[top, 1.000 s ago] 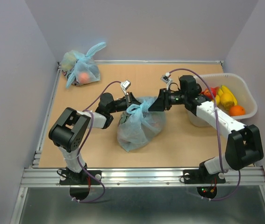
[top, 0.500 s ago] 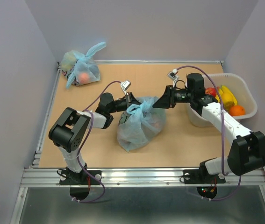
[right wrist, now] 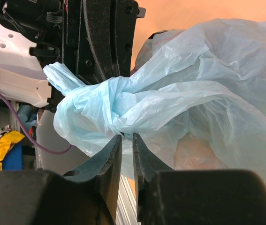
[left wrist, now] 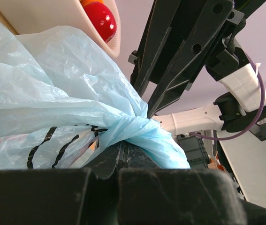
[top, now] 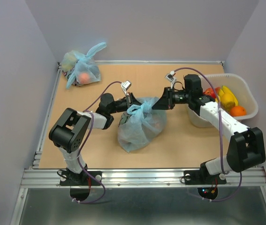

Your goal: Place the fake fruits into the plastic bag and tie a complex knot

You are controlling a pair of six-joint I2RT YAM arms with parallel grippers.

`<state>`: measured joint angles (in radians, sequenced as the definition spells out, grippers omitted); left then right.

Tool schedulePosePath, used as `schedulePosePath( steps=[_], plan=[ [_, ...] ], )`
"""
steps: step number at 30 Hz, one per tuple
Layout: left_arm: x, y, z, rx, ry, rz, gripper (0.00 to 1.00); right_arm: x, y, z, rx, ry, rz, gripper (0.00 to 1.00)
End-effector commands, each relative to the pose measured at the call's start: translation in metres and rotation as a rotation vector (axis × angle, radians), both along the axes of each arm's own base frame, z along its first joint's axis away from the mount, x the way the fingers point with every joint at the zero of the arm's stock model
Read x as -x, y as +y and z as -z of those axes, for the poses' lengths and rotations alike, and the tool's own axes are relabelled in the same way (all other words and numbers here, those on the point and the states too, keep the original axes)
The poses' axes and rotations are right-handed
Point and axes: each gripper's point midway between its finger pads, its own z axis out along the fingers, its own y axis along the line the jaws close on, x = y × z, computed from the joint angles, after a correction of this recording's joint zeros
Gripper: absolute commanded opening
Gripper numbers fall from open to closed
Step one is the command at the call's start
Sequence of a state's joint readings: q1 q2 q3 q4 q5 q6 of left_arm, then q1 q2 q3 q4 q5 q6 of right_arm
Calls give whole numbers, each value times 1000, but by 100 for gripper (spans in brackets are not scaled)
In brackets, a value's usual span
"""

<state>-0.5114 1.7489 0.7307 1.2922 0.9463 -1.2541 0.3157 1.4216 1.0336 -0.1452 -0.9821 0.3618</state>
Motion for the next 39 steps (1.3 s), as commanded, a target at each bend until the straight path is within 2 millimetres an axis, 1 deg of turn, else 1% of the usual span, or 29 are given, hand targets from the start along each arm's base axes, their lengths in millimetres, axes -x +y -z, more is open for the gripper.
schedulePosePath(
  steps=[1,8,12,16,17,22,26,29,32,35,36,39],
  plan=[
    [13,2,-55,140,-276,22,0,-15,8,-24,-20,-118,-3,22],
    [14,-1,-55,141,-279,29,0,-10,19,-15,2,-128,-25,25],
    [13,-2,-55,138,-279,30,0,-9,25,-15,8,-147,-38,28],
    [12,-3,-57,141,-281,29,0,-2,31,-16,5,-157,-64,34],
    [11,-3,-57,142,-281,27,0,2,34,-16,4,-152,-76,38],
    [10,-5,-64,163,-282,28,0,8,37,-6,16,-121,-78,47],
    [13,-8,-67,178,-278,38,0,3,39,0,26,-90,-61,53],
    [18,-10,-69,197,-285,51,0,-4,44,1,15,-64,-52,57],
    [22,-14,-68,200,-281,65,0,-10,49,-3,-16,-56,-51,60],
    [24,-18,-66,200,-274,74,0,-18,61,-16,-89,-69,-60,61],
    [26,-19,-65,198,-273,78,0,-19,64,-16,-97,-67,-67,61],
    [29,-23,-59,184,-269,98,0,-20,72,-28,-130,-97,-94,61]
  ],
)
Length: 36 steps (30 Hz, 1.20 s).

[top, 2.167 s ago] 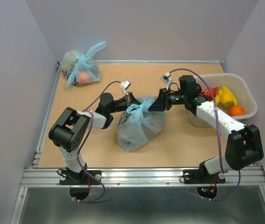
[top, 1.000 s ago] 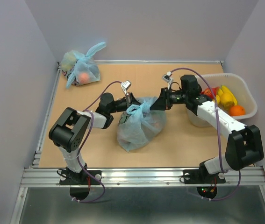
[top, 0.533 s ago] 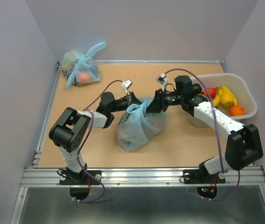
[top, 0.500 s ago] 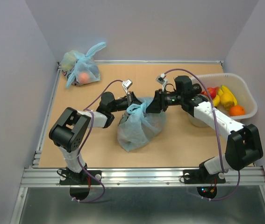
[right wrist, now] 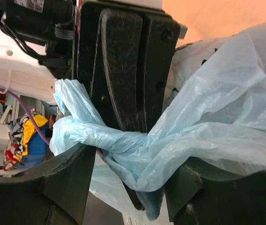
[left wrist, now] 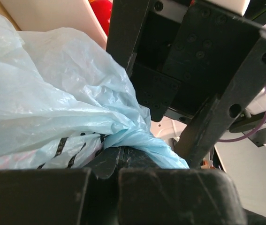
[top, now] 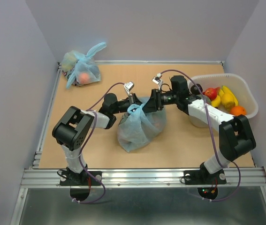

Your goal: Place the fake fruits into the plastic bag and tie a complex knot

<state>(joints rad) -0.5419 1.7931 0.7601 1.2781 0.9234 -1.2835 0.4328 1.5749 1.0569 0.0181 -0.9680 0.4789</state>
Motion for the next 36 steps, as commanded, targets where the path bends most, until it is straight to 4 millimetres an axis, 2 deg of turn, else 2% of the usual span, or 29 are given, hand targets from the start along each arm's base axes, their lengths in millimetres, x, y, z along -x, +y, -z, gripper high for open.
schedulePosePath(
  steps=[1,4,5,6,8,10,12,18,24,28,30,31,36],
  plan=[
    [31,-10,-67,195,-325,86,0,-18,23,-53,-117,-178,-16,60],
    [29,-8,-67,187,-329,83,0,-7,15,-51,-105,-183,-34,60],
    [28,-7,-66,185,-331,79,0,0,12,-57,-105,-200,-42,60],
    [29,-6,-67,186,-333,81,0,6,6,-48,-77,-180,-46,60],
    [27,-4,-67,184,-335,75,0,16,-1,-52,-66,-190,-50,60],
    [27,-2,-68,184,-338,71,0,21,-12,-45,-28,-168,-43,60],
    [27,-2,-68,182,-340,72,0,23,-23,-45,-10,-162,-35,60],
    [27,-3,-68,183,-341,77,0,28,-35,-46,4,-132,-42,67],
    [27,-3,-66,177,-341,77,0,17,-51,-48,-8,-58,2,66],
    [27,-3,-65,176,-341,80,0,24,-55,-56,-47,-19,-27,59],
    [28,-3,-67,178,-345,80,0,26,-56,-59,-50,-32,-26,53],
    [28,-3,-67,178,-344,80,0,27,-56,-58,-46,-34,-19,48],
    [28,-2,-67,182,-346,81,0,22,-57,-51,-28,-40,-3,41]
  ],
)
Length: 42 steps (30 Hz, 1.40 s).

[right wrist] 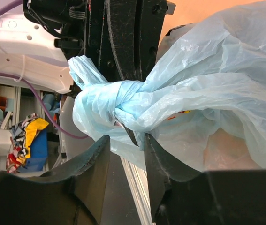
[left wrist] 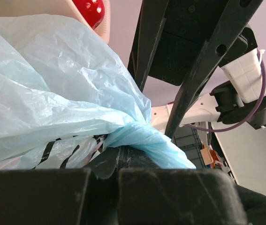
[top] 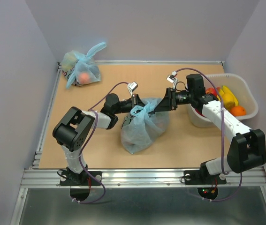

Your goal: Place the fake fruits into the plastic bag and tie a complex knot

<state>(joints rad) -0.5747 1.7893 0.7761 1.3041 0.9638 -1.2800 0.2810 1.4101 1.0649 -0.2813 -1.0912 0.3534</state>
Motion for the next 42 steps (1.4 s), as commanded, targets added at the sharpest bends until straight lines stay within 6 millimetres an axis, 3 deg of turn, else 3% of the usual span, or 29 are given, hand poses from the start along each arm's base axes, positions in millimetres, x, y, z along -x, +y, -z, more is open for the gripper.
schedulePosePath(
  steps=[1,14,23,30,37,42],
  plan=[
    [12,6,-58,175,-297,11,0,1,0,-18,-23,-63,-17,40],
    [14,8,-60,179,-306,13,0,-5,-7,13,72,-64,23,33],
    [13,7,-60,180,-305,13,0,-4,-8,16,81,-73,15,24],
    [14,7,-60,180,-306,16,0,-8,-8,15,82,-83,16,1],
    [15,14,-57,147,-297,4,16,-6,-8,13,83,-102,12,0],
    [10,23,-53,124,-289,-21,20,-3,-8,12,75,-104,2,0]
  ],
)
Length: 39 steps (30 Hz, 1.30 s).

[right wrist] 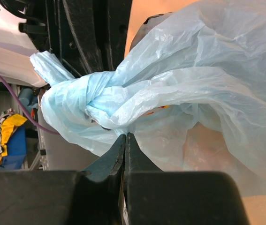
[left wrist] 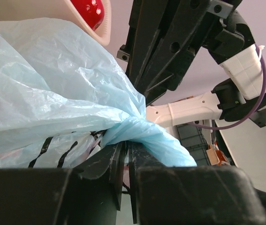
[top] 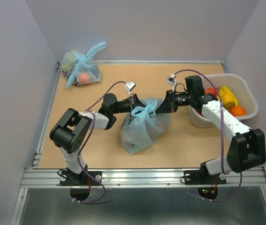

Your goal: Place the fake fruits into the plastic bag and tie a complex knot

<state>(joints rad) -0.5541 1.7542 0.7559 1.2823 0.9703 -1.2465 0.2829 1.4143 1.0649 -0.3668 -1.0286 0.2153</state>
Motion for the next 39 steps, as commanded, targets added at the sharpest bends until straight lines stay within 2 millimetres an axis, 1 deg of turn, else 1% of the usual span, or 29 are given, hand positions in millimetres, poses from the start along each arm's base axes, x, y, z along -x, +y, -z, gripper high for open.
schedulePosePath(
  steps=[1,4,6,8,9,10,16,18,19,20,21,22,23,26,30,33,39],
  plan=[
    [11,15,-52,130,-268,-2,21,-1,-2,-8,-5,-48,-6,0],
    [10,15,-51,122,-260,-9,25,-1,-1,-8,-3,-52,-7,0],
    [10,15,-51,121,-262,-6,25,-2,-2,-8,-4,-55,-7,0],
    [9,14,-51,123,-266,-9,22,-2,-1,-10,-7,-56,-12,1],
    [8,14,-50,122,-267,-10,16,-2,-1,-10,-9,-57,-14,1],
    [7,14,-50,121,-265,-8,15,-1,-1,-10,-8,-60,-15,0],
    [7,9,-51,125,-276,3,15,0,0,-11,-20,-51,-27,0],
    [9,6,-52,129,-284,15,9,0,1,-12,-27,-46,-38,1],
    [9,4,-53,133,-284,18,3,-1,1,-12,-30,-45,-40,1],
    [10,3,-54,136,-288,23,0,-1,2,-13,-32,-46,-44,4],
    [12,1,-54,140,-291,30,0,-1,3,-13,-34,-45,-45,7],
    [12,0,-53,140,-288,33,0,-2,3,-12,-34,-40,-47,13],
    [12,0,-55,144,-286,32,0,-1,3,-12,-39,-36,-53,21],
    [11,-1,-56,153,-288,29,0,-4,4,-12,-39,-34,-53,32],
    [10,-3,-56,158,-281,29,0,-3,6,-13,-49,-32,-71,34],
    [10,-4,-57,164,-278,30,0,-4,6,-10,-49,-26,-74,43],
    [8,-4,-58,175,-264,29,0,-8,7,-7,-44,-36,-76,44]
  ],
)
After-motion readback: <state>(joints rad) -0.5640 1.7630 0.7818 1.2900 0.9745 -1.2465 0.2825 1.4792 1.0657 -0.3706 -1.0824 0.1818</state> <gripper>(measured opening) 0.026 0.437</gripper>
